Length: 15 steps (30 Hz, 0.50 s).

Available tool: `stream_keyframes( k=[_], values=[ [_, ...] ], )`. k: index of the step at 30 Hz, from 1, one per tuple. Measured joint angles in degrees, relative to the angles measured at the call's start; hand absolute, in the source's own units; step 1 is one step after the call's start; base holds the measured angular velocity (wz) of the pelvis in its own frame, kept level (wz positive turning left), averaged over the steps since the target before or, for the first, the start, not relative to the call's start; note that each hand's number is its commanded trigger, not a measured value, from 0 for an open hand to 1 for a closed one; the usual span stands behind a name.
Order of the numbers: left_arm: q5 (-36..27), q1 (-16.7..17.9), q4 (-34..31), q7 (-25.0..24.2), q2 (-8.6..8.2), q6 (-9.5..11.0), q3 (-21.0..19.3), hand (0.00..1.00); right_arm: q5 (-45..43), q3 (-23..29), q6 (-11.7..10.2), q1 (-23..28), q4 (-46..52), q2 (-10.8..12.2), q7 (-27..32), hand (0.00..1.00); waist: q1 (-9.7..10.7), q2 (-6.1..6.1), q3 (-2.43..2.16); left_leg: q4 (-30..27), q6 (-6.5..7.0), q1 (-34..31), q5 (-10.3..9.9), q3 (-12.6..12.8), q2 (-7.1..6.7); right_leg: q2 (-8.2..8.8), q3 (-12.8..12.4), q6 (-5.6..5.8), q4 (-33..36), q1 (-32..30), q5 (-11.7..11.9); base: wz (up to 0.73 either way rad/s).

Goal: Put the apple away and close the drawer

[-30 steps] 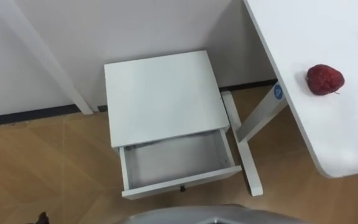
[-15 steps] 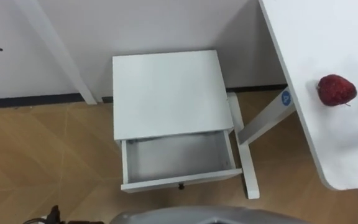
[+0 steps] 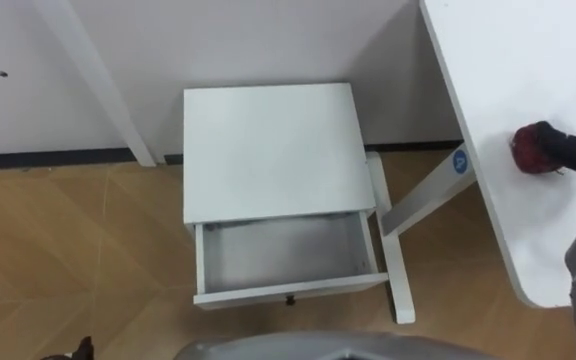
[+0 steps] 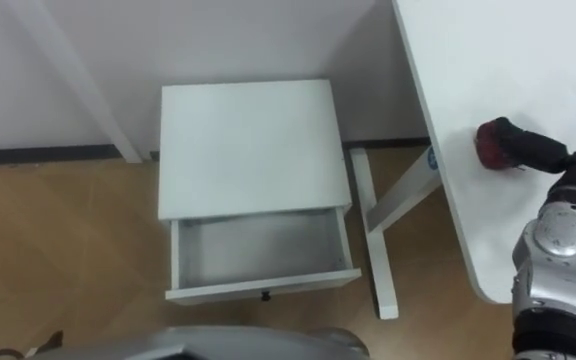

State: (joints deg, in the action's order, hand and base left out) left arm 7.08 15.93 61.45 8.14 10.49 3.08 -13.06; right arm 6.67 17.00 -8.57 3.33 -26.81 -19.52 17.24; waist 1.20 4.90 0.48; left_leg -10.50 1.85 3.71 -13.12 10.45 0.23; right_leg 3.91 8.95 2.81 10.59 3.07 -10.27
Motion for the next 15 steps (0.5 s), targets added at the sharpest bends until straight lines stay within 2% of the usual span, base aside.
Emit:
stream_keyframes(
  k=[7,15],
  values=[
    [-0.19,0.02,0.31,0.05,0.02,0.01,-0.05,0.0,-3.05,0.0,-0.1,0.02,-1.53,-0.03,-1.9,0.0,-0.13,0.79,-0.28,-0.04,0.0,0.02,0.01,-0.34,0.01,0.04,0.1,-0.01,-0.05,0.16,0.01,0.0],
    [-0.54,-1.3,0.38,0.04,0.11,0.05,0.42,0.0,-6.53,-0.63,-0.33,-0.12,-1.59,-0.03,-2.07,0.0,-0.26,0.1,-0.1,-0.35,0.0,-0.14,0.01,-0.79,0.03,0.04,0.51,-0.04,-0.03,0.42,0.03,0.01]
  ],
)
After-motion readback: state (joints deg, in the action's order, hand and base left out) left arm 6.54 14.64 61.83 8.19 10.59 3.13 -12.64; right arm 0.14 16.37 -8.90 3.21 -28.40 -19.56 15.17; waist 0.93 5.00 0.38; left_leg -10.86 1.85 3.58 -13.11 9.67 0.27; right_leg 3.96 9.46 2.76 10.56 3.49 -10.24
